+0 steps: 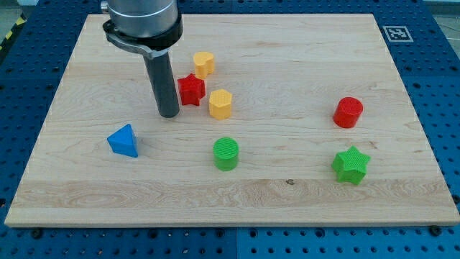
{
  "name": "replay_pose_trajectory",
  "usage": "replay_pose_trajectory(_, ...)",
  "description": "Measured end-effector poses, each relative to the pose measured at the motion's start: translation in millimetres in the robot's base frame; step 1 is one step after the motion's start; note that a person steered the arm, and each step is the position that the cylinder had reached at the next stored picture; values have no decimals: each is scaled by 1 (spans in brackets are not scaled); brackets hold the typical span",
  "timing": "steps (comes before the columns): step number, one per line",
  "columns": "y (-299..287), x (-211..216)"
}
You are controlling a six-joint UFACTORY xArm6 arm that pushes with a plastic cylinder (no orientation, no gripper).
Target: Move your arm to the right of blue triangle
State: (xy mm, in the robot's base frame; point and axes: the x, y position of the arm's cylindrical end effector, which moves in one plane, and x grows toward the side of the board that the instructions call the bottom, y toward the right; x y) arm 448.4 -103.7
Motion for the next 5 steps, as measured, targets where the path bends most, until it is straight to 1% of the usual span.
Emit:
replay_pose_trajectory(2,0,3)
replay_pose_trajectory(5,5,27)
